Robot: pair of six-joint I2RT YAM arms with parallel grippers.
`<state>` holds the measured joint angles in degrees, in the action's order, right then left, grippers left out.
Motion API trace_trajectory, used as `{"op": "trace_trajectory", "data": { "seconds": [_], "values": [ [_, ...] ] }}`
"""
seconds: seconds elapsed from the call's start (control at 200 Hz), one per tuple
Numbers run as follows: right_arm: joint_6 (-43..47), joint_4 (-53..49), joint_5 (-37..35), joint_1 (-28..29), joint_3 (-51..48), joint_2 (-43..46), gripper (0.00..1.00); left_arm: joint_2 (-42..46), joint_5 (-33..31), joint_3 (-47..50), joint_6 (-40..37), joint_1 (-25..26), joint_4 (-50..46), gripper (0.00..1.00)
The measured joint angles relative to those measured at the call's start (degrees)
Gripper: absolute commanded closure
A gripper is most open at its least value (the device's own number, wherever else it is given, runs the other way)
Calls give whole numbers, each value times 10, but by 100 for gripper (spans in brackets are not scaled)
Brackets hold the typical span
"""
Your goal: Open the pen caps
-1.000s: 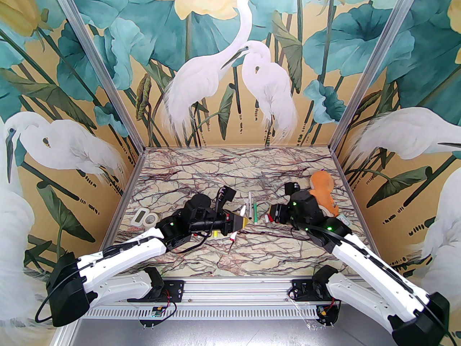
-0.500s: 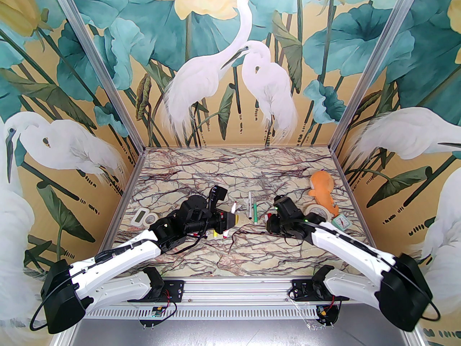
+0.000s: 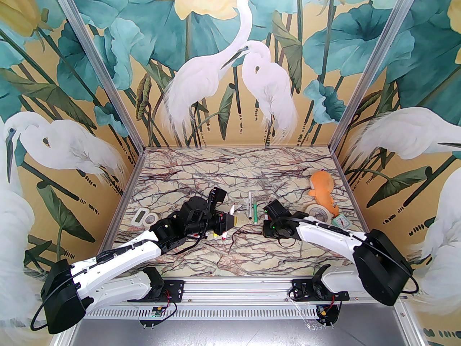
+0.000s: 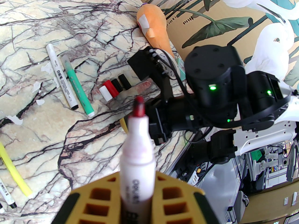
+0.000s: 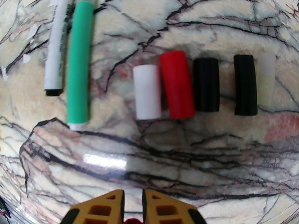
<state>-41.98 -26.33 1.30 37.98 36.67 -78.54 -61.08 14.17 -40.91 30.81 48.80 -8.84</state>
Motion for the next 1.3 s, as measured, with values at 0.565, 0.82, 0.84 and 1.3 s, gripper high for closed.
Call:
{"op": "trace_trajectory", "data": {
  "seconds": [0.565, 0.82, 0.84, 1.3],
  "values": [
    [-4, 11, -18, 2, -3, -28, 76, -9, 0, 0, 0, 0, -2, 93],
    [-4, 10, -18, 3, -1, -31, 74, -9, 0, 0, 0, 0, -4, 93],
    [-4, 10, -18, 3, -1, -31, 74, -9, 0, 0, 0, 0, -4, 93],
    [-5, 12, -27, 10, -2, -29, 70, -25, -23, -6, -2, 0, -28, 93]
  ]
}}
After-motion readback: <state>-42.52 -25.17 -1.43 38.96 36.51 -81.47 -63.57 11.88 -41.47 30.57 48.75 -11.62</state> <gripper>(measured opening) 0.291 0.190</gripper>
